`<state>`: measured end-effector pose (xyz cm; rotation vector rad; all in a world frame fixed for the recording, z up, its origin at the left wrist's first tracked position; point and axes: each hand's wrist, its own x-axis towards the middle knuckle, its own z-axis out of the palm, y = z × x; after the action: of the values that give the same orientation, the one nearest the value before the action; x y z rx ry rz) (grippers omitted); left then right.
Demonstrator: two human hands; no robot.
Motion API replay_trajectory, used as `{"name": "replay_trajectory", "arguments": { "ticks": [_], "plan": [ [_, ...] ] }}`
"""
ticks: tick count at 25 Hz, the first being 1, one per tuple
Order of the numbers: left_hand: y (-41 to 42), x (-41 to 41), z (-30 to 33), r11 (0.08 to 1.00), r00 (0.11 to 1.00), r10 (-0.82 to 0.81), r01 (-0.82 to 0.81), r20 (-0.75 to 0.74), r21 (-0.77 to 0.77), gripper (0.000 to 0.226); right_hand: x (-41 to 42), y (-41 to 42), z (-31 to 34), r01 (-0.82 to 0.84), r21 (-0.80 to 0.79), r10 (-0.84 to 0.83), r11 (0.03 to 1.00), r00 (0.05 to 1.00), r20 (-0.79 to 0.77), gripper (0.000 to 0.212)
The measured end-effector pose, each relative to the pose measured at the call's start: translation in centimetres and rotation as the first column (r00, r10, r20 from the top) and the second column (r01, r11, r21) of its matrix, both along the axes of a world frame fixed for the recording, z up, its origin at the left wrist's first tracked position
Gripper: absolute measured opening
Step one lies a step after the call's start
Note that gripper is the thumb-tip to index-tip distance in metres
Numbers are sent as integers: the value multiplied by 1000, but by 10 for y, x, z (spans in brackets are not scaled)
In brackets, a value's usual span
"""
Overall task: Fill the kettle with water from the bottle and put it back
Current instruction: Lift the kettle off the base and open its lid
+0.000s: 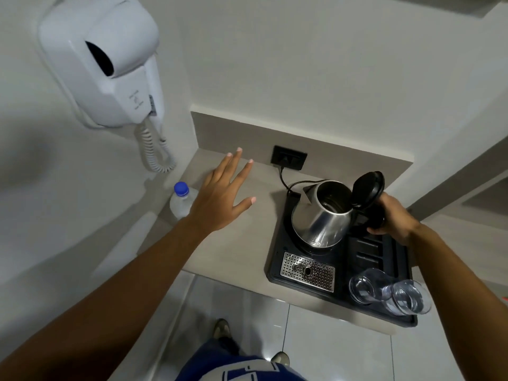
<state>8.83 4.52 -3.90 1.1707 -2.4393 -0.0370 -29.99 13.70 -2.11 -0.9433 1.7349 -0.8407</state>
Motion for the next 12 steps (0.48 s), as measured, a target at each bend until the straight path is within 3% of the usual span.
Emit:
{"name": "replay_trajectory", "arguments": {
  "ticks": [3,8,10,12],
  "plan": [
    [8,17,9,997,998,54,-56,-28,-51,76,9,-18,18,-7,-61,7,998,1000,14,37],
    [13,52,21,973,973,206,-215,-105,-85,58,78,-60,21,-83,-58,88,995,991,98,76],
    [12,66,20,961,946,268,-275,-185,-17,50,111,-75,5,-78,-29,82,997,983,162,67],
    [12,80,12,949,911,316,-299,-265,102,44,138,-89,-14,-59,-21,62,998,976,210,42]
  ]
}}
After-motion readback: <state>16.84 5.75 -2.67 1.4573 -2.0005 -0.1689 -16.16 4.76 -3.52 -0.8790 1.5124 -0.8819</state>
